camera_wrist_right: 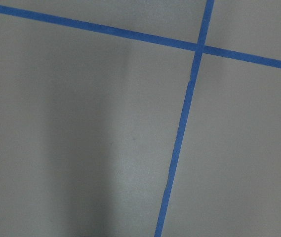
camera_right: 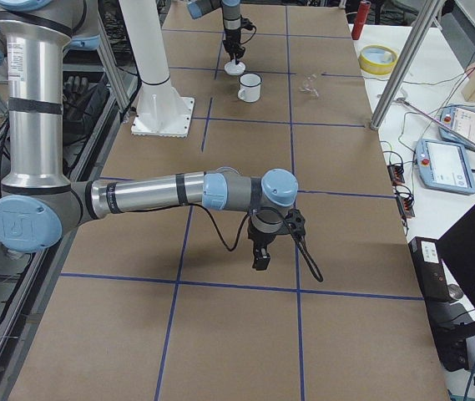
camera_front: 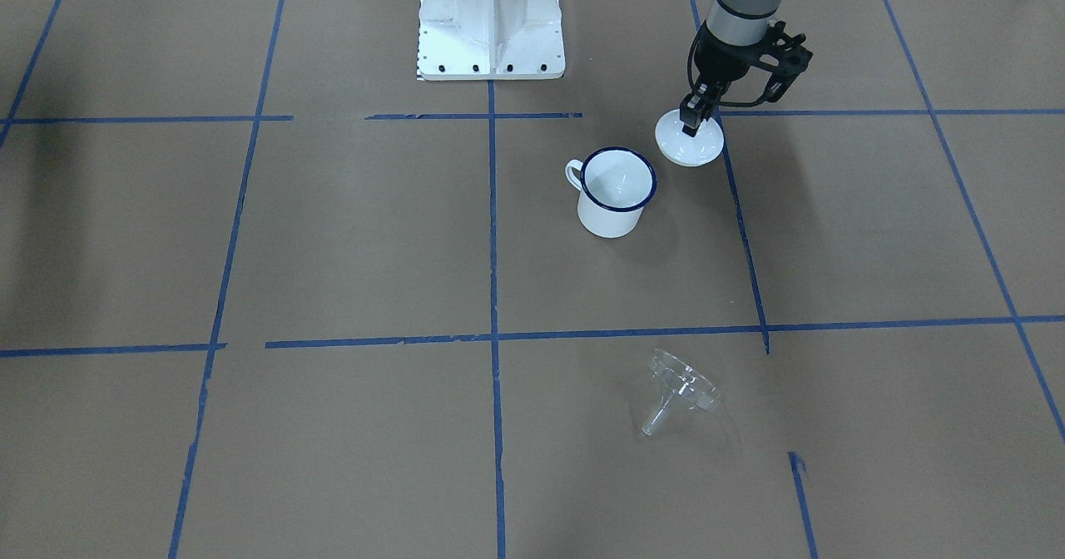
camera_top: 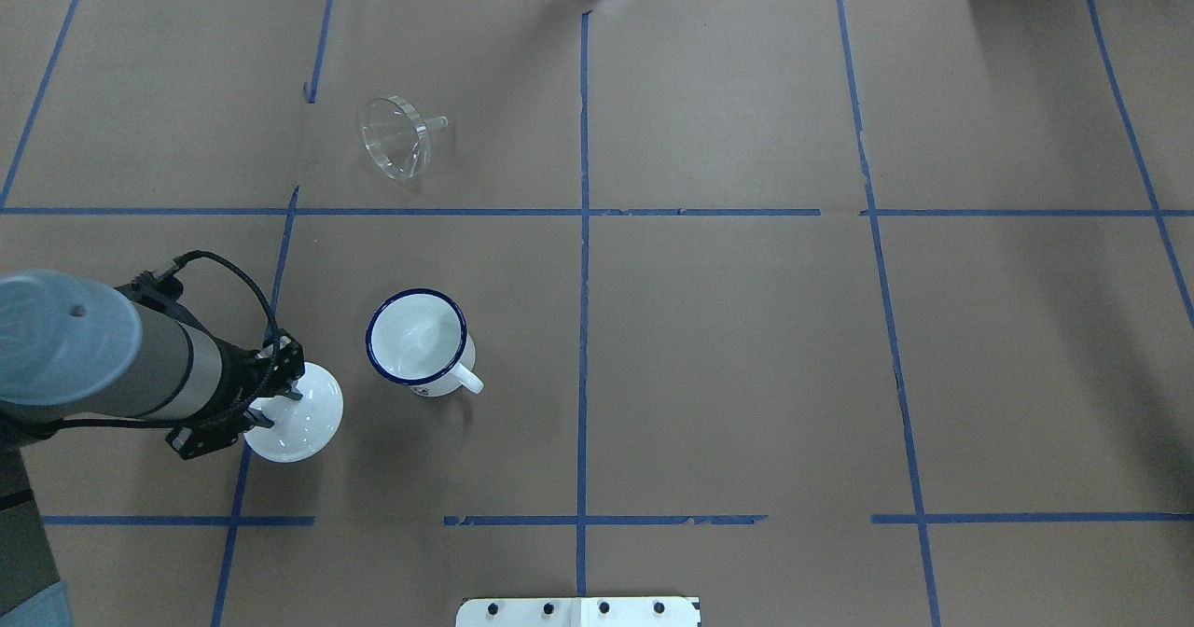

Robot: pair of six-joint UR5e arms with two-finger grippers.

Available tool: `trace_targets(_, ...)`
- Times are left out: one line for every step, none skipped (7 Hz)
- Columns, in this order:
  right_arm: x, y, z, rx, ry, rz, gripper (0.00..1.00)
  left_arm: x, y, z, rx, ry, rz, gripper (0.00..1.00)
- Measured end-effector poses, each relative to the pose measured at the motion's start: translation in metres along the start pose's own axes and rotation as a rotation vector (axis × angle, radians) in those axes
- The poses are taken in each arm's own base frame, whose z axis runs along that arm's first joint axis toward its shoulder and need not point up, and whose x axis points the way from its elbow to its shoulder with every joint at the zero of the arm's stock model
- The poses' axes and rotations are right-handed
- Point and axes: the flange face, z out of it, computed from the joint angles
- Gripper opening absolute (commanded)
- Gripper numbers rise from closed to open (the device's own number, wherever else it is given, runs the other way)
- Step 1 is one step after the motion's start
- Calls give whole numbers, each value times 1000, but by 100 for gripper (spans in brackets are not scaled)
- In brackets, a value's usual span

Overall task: Remove funnel from cup
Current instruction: 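Lift the white lid and carry it over the mug opening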

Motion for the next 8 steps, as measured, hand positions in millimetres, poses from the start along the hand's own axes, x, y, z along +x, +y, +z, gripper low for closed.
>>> trace_targets(0,0,0,0,0,0,100,8,-2,-39,21,10,-13,0)
trace_targets(0,0,0,0,0,0,100,29,5,-58,31,13,-16,0)
trace_targets(0,0,0,0,0,0,100,59,20,-62,28,10,-12,0)
trace_targets(0,0,0,0,0,0,100,84,33,-58,16,-1,-9,0)
trace_targets(0,0,0,0,0,0,100,101,42,-52,8,-13,-7,0)
trace_targets(0,0,0,0,0,1,100,113,46,-45,7,-25,1,0)
trace_targets(0,0,0,0,0,0,100,122,49,-37,9,-36,18,0)
trace_targets(0,0,0,0,0,0,100,129,50,-31,11,-42,32,0)
